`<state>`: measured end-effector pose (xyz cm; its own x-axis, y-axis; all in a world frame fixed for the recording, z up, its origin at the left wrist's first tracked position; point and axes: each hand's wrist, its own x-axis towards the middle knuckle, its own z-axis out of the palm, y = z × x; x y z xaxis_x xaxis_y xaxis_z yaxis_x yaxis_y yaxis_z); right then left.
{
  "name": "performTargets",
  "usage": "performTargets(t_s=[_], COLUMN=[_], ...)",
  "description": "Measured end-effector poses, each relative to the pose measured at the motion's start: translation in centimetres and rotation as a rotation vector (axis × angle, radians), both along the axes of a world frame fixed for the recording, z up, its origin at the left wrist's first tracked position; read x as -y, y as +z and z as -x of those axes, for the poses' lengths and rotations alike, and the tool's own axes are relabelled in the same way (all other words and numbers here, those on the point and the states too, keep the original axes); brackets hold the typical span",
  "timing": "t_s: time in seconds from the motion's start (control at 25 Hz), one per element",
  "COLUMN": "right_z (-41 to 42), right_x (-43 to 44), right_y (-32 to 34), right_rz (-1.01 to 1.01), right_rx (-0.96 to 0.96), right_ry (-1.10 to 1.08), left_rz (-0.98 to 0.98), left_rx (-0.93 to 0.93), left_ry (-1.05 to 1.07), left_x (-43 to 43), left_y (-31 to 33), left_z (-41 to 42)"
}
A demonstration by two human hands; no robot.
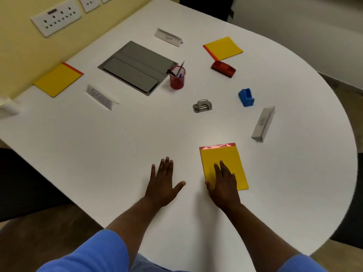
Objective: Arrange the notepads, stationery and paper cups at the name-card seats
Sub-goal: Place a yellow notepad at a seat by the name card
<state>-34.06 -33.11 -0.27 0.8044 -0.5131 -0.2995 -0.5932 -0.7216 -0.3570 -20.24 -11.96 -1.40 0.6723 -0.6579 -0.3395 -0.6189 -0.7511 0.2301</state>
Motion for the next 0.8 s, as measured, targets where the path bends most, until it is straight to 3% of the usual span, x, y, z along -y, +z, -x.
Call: performTargets(t_s=[0.32,0.52,0.8], right_z=[5.1,5.2,2.5], right_x=[7.6,9.8,9.6], right_y=[-2.9,-4.3,-4.6], right_rz=[-0.111,-0.184,-0.296], right_rx=[-0.054,-0.019,0.063], right_ry=[-0.256,-0.320,-0.460], left_rz=[-0.134,-0.123,-0.003], left_rx=[-0.190,-0.219,-0.249], left_ry=[-0.137,-0.174,-0.035], left_x=[8.5,11.3,12.2], left_y=[-3.1,-4.1,-5.2], left_z=[3.6,4.1,4.3])
